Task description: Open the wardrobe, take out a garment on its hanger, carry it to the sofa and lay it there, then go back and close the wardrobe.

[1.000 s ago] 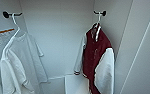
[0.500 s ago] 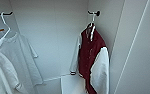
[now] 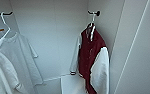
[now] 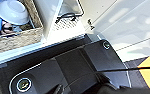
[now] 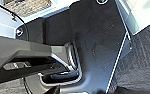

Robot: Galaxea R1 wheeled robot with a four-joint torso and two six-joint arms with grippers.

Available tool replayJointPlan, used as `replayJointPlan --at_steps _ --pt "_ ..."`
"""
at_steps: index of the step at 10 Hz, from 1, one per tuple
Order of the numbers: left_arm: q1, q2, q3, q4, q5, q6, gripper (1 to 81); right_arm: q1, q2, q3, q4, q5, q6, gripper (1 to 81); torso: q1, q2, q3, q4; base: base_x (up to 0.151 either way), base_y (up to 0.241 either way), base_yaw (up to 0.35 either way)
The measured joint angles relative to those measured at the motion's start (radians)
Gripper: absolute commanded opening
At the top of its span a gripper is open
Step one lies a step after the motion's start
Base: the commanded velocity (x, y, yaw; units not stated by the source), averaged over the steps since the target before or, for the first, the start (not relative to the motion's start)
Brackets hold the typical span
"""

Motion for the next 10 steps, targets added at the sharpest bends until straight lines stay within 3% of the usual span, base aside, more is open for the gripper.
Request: replayJointPlan --at_steps 3,10 --pt "-0.062 -0.066 0.193 0.003 0.083 0.000 81.1 0.001 0.000 0.002 0.000 -0.001 0.000 81.1 0.000 0.000 0.000 0.000 0.000 0.000 0.000" --pt "-0.326 -0.141 0.344 0.002 0.286 -0.020 81.1 0.002 -0.001 0.003 0.000 0.000 0.001 81.1 0.001 0.000 0.000 0.000 0.000 0.000 0.000"
